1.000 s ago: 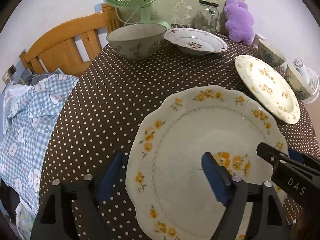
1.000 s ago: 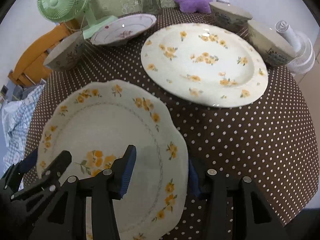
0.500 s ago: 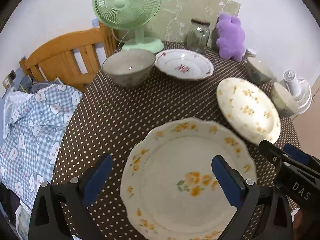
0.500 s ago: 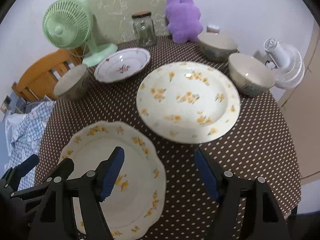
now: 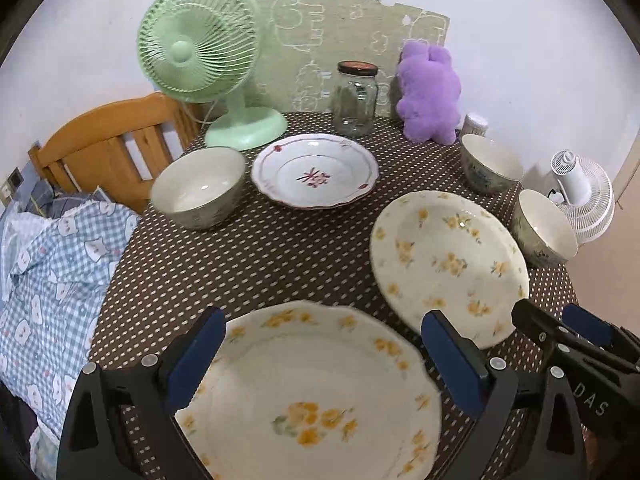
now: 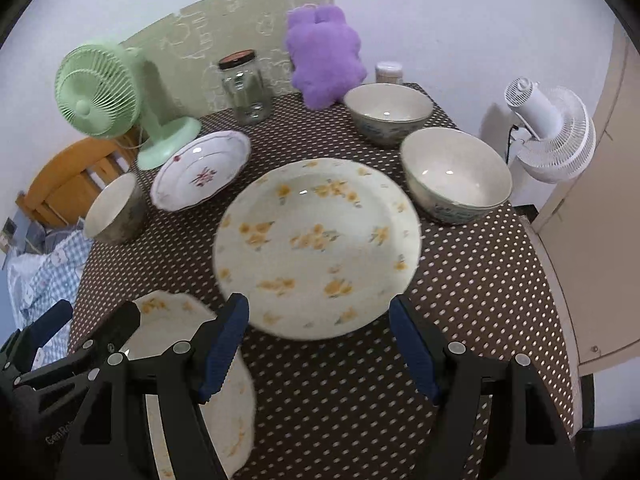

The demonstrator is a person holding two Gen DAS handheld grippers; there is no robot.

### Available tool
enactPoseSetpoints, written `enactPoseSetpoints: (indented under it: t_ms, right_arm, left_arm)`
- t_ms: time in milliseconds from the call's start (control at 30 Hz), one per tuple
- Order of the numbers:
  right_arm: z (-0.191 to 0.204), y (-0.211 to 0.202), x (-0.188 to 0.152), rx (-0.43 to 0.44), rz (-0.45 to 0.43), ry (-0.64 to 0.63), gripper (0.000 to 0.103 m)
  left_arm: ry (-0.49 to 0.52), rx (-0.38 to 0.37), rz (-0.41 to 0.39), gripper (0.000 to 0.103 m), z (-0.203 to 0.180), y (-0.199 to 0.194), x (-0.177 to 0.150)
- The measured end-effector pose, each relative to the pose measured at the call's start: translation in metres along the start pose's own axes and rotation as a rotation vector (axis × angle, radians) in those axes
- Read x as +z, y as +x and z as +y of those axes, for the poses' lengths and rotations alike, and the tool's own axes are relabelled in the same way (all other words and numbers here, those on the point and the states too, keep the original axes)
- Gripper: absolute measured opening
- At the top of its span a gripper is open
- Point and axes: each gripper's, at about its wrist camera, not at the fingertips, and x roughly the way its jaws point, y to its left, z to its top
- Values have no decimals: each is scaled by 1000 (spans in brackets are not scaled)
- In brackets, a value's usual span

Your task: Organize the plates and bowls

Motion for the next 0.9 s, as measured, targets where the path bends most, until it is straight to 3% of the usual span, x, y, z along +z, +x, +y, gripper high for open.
enactPoseSetpoints:
  t_ms: [467,900]
  right_arm:
    - [-47,55,33,-7,52,-1,76]
    - [-59,103,52,-27,100,8,76]
  left_arm:
    - [12,89,47,94,-55,64,28]
    - [65,92,89,90,-71,116,46]
